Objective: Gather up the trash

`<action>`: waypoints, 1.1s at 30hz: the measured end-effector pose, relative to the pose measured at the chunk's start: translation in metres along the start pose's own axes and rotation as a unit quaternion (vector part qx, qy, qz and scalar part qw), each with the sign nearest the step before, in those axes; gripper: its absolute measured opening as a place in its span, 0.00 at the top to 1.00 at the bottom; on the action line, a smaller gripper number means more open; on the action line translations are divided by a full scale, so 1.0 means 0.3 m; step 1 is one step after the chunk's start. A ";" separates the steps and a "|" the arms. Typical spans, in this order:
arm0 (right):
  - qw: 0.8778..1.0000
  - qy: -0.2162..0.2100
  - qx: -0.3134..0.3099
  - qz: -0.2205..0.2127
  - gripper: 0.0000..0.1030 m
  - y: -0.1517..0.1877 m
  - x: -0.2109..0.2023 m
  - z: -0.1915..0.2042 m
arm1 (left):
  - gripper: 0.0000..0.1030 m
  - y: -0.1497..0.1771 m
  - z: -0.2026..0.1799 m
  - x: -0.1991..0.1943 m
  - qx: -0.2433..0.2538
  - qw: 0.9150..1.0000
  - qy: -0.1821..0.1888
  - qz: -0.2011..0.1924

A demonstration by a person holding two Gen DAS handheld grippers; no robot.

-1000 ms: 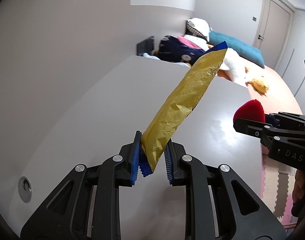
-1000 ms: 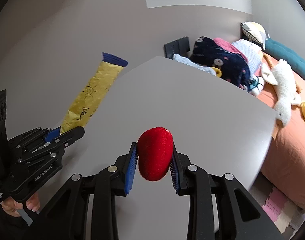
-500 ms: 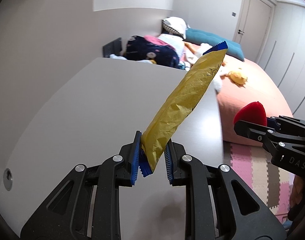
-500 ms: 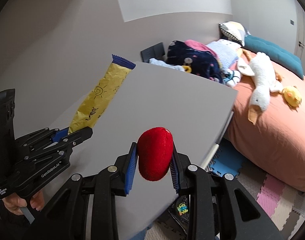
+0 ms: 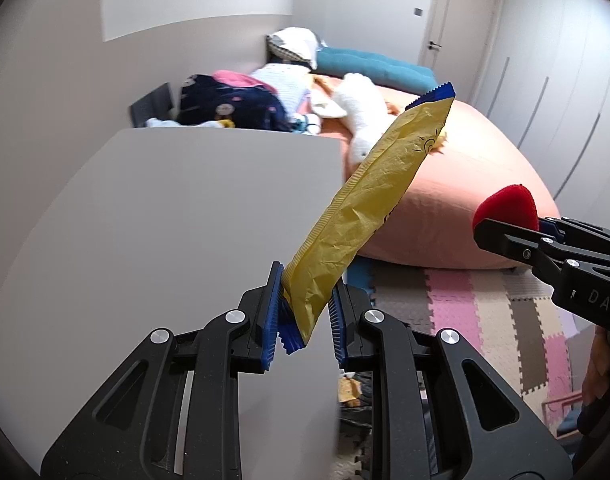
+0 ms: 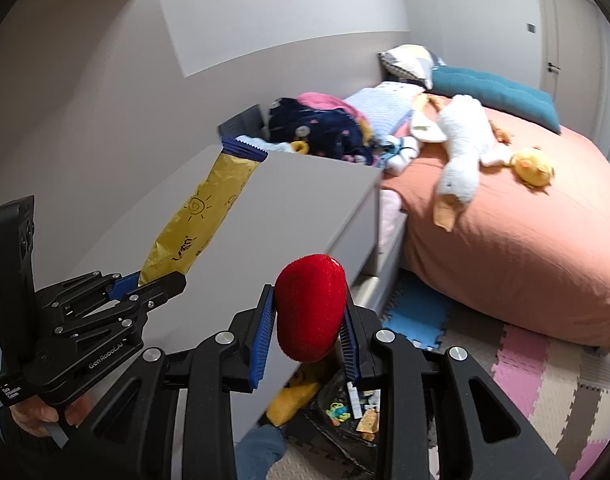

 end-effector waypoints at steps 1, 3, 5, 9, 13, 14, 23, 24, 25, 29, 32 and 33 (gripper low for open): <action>1.000 0.005 0.005 -0.002 0.69 0.004 -0.012 -0.024 | 0.79 -0.003 -0.025 0.005 0.004 1.000 0.007 0.000; 1.000 0.013 0.012 -0.006 0.69 0.014 -0.034 -0.063 | 0.79 -0.010 -0.072 0.019 0.013 1.000 0.018 0.003; 0.999 0.022 0.021 -0.009 0.69 0.028 -0.056 -0.111 | 0.79 -0.009 -0.118 0.031 0.023 0.999 0.026 0.006; 0.998 0.040 0.037 -0.013 0.69 0.052 -0.089 -0.196 | 0.79 0.001 -0.205 0.064 0.038 0.998 0.043 0.017; 0.997 0.058 0.049 -0.011 0.69 0.074 -0.105 -0.268 | 0.78 0.027 -0.285 0.094 0.051 0.996 0.058 0.034; 0.997 0.064 0.051 -0.007 0.69 0.079 -0.103 -0.287 | 0.77 0.039 -0.304 0.107 0.056 0.996 0.061 0.043; 0.990 0.129 0.060 -0.012 0.23 0.083 -0.111 -0.400 | 0.06 0.073 -0.307 0.175 0.077 0.995 -0.003 0.060; 0.990 0.128 0.062 -0.013 0.22 0.084 -0.111 -0.400 | 0.06 0.070 -0.293 0.172 0.068 0.996 0.000 0.059; 0.990 0.128 0.063 -0.014 0.22 0.086 -0.115 -0.399 | 0.06 0.067 -0.288 0.168 0.063 0.996 0.001 0.057; 0.989 0.124 0.072 -0.016 0.21 0.092 -0.115 -0.413 | 0.06 0.062 -0.268 0.149 0.046 0.998 0.004 0.049; 0.990 0.122 0.075 -0.015 0.21 0.092 -0.108 -0.409 | 0.06 0.063 -0.263 0.141 0.038 0.998 0.002 0.044; 0.990 0.122 0.075 -0.015 0.21 0.093 -0.104 -0.407 | 0.06 0.064 -0.262 0.141 0.037 0.998 0.002 0.044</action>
Point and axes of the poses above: each gripper's, at about its wrist camera, not at the fingertips, and x roughly the way its jaws point, z to its left, y to its underside, the point moved 6 cm from there along x, roughly the way its jaws point
